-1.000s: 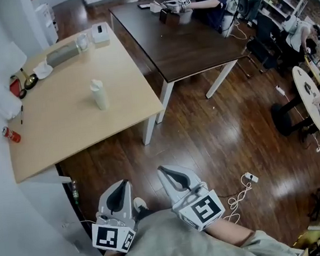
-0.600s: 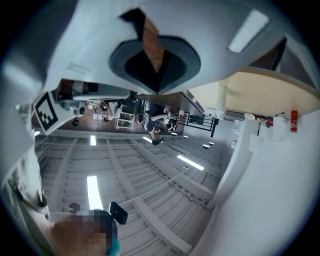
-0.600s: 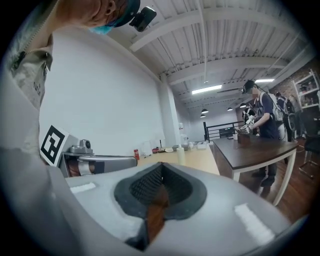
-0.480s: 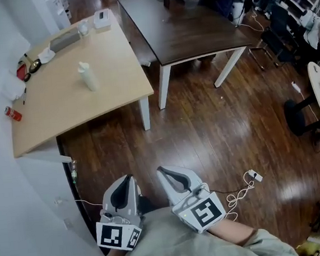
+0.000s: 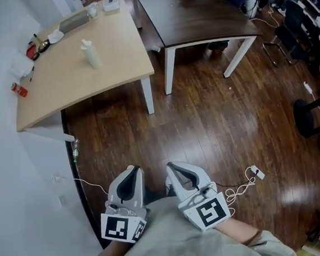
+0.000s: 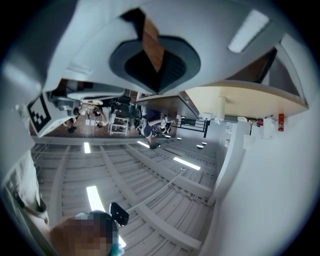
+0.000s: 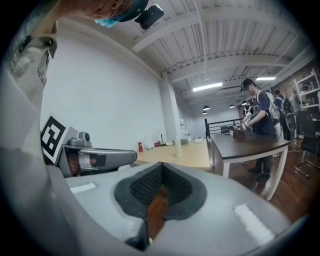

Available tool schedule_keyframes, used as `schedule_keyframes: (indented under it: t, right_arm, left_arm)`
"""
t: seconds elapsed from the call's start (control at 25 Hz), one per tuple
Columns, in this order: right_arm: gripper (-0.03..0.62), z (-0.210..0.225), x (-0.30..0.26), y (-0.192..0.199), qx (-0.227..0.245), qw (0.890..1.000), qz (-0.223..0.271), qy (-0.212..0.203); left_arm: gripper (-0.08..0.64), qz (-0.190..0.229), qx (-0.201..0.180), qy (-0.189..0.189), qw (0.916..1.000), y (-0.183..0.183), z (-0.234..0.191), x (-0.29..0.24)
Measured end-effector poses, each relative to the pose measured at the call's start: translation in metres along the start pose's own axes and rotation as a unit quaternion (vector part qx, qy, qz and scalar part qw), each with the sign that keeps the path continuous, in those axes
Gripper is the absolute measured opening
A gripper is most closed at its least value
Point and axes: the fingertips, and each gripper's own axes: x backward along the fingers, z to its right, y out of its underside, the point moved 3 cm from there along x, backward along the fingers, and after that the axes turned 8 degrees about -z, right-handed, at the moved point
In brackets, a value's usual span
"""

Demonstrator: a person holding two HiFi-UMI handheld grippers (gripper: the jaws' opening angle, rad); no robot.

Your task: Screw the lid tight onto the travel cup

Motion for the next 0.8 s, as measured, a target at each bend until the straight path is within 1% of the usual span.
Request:
schedule_keyframes:
  t: [0.12,0.28,0.56,0.8]
  right_arm:
    - [-0.002,0.001,0.007,0.005,0.004,1.000,0.000,0.010]
    - [-0.002,0.003,0.012,0.011,-0.001,1.000,0.002,0.024]
    - [-0.002,0.006,0.009,0.004,0.002,0.999,0.014,0.040]
    - [-0.002,0.009,0.008,0.003,-0.004,0.999,0.017,0.047]
  left_arm:
    - [0.002,-0.006,0.001,0.007,1.0000,0.004,0.010,-0.003]
    - [0.002,-0.013,-0.013,0.021,0.9996,0.008,0.018,-0.003]
    - [0.002,-0.017,-0.030,0.035,0.9988,0.000,0.018,-0.005]
    - [0.002,-0.023,-0.032,0.047,0.9981,-0.001,0.017,-0.010]
